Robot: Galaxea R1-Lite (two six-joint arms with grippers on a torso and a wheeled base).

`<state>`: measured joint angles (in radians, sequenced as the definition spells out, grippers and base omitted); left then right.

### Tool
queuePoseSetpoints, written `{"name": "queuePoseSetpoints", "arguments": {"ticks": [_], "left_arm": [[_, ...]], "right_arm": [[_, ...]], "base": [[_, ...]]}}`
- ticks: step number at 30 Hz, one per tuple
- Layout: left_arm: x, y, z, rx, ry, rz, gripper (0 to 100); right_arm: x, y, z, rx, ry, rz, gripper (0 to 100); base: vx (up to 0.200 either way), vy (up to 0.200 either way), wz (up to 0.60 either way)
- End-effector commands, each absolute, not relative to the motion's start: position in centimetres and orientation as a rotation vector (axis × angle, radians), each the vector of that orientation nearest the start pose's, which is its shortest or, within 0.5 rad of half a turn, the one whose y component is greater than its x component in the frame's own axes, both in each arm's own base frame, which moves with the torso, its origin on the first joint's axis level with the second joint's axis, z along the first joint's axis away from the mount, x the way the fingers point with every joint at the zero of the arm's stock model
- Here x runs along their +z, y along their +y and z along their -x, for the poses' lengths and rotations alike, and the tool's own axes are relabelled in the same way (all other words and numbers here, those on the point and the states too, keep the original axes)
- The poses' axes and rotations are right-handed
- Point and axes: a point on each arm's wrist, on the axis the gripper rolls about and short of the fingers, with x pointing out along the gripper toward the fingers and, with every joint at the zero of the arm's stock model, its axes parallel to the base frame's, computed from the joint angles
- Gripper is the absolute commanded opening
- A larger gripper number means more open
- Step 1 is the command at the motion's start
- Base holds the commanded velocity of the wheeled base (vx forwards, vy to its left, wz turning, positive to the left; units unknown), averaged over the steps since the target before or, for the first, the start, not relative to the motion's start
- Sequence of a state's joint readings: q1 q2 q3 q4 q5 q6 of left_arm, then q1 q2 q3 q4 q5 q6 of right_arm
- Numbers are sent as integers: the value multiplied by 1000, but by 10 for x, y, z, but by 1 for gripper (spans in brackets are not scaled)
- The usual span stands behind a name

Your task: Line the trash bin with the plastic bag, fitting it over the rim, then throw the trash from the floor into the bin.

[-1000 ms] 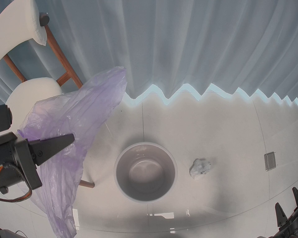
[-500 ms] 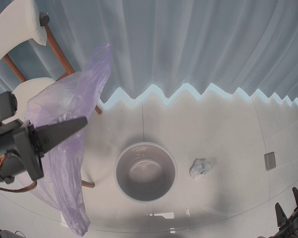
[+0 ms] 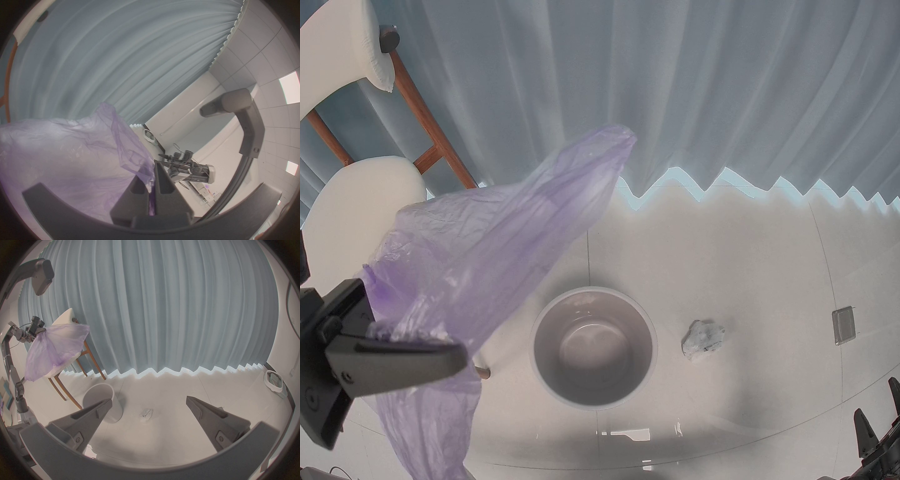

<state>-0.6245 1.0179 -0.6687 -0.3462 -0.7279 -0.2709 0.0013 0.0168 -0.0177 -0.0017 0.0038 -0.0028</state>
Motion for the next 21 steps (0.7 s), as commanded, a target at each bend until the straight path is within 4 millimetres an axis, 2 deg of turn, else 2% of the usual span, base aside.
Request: {"name": "queuePoseSetpoints", "arguments": {"ticks": [1, 5, 9, 17, 21], "left_arm": [[265, -98, -82, -1478, 209, 233, 0], [255, -106, -89, -1473, 304, 267, 0], [251, -111, -92, -1484, 324, 297, 0], [262, -120, -100, -1542, 253, 398, 0], [246, -125, -114, -1500, 274, 400, 0]], "right_arm": [[76, 0, 23, 6, -3, 3, 100], [76, 0, 23, 6, -2, 3, 100], [76, 0, 23, 6, -2, 3, 100], [76, 0, 23, 6, -3, 3, 100], [76, 0, 23, 6, -2, 3, 100]], "base": [[0, 0, 0], [0, 0, 0], [0, 0, 0], [0, 0, 0], [0, 0, 0]]}}
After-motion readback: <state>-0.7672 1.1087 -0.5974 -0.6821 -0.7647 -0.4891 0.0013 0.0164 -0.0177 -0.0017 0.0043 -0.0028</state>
